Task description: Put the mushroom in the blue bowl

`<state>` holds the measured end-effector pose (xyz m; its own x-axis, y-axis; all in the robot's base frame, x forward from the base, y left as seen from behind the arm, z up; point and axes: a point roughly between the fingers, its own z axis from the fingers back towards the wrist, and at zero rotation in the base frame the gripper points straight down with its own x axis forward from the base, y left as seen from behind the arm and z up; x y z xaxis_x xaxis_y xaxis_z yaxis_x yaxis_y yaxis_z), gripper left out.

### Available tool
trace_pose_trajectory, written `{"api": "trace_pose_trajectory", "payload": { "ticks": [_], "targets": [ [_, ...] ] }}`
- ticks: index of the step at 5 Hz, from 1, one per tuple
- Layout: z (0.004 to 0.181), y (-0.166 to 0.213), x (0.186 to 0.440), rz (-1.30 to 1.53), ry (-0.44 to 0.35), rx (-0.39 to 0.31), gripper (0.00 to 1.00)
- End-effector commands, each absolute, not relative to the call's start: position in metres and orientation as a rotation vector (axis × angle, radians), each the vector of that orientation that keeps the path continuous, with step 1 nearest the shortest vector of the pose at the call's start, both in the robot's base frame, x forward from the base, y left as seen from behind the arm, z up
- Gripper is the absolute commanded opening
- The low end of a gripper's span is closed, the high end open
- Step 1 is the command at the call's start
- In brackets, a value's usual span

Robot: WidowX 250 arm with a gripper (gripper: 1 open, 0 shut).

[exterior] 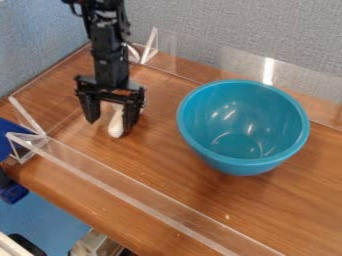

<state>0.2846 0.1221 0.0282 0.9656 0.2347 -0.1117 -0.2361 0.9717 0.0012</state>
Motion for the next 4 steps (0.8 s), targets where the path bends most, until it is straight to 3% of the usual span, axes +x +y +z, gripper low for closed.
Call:
{"api": "trace_pose_trajectory", "payload": {
  "ticks": [1,2,4],
  "targets": [
    [0.039,0.124,0.297,0.228,0.058,0.006,0.00],
    [0.040,0.123,0.297,0.217,0.056,0.006,0.00],
    [0.062,0.119,0.293,0.197,0.033,-0.001,0.00]
  ]
}}
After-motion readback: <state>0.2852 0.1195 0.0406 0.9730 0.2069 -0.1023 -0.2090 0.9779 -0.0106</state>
